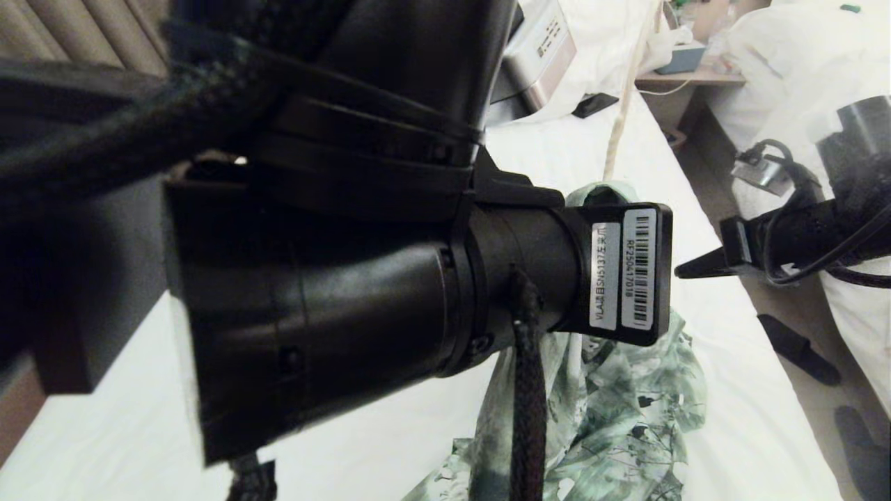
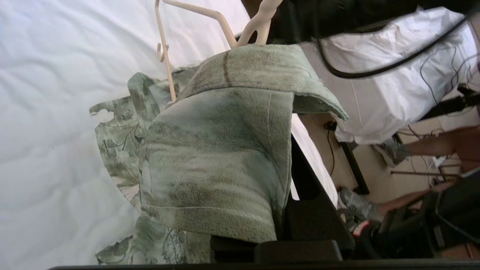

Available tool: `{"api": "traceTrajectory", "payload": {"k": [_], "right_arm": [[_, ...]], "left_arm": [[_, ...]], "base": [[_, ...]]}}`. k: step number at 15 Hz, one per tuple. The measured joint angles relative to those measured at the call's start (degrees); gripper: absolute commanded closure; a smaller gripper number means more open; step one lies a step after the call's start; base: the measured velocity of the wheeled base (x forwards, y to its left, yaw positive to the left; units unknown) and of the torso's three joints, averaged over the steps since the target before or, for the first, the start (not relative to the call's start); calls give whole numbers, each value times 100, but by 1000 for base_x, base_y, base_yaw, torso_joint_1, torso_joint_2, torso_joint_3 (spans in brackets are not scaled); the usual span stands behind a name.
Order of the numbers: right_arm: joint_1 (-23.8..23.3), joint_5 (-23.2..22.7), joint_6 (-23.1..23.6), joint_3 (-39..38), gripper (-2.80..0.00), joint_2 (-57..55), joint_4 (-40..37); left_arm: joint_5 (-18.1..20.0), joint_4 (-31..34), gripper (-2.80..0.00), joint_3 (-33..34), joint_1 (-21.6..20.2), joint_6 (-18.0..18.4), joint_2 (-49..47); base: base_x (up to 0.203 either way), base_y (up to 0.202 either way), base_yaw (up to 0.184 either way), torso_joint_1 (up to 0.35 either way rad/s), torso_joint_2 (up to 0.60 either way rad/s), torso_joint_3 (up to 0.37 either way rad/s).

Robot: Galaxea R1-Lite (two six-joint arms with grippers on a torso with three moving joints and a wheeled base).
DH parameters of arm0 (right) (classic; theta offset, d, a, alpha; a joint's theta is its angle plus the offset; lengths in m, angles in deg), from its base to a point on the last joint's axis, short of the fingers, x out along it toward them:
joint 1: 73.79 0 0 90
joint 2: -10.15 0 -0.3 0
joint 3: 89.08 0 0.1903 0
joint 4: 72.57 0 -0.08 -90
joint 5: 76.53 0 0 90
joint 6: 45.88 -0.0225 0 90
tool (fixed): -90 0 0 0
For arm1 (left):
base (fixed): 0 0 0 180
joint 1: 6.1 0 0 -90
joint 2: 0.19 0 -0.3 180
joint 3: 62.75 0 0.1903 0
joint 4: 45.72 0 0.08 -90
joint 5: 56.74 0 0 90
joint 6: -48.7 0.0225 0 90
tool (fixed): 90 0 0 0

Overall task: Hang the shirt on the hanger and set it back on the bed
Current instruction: Hook the other side of the shirt onto the hanger

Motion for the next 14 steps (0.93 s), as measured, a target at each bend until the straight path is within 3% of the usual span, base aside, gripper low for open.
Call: {"api": "traceTrajectory", "payload": {"k": [7,14], "right_arm": [[940,369,-59,-96,0,-477,697],[1773,502,-442,-815,0,76,-42]], "left_arm": [[-1,-30,0,-12,49,2,33],[-25,-50,0,-10,13,2,-20]], "base": [[0,0,0,0,0,0],[0,0,0,0,0,0]]}}
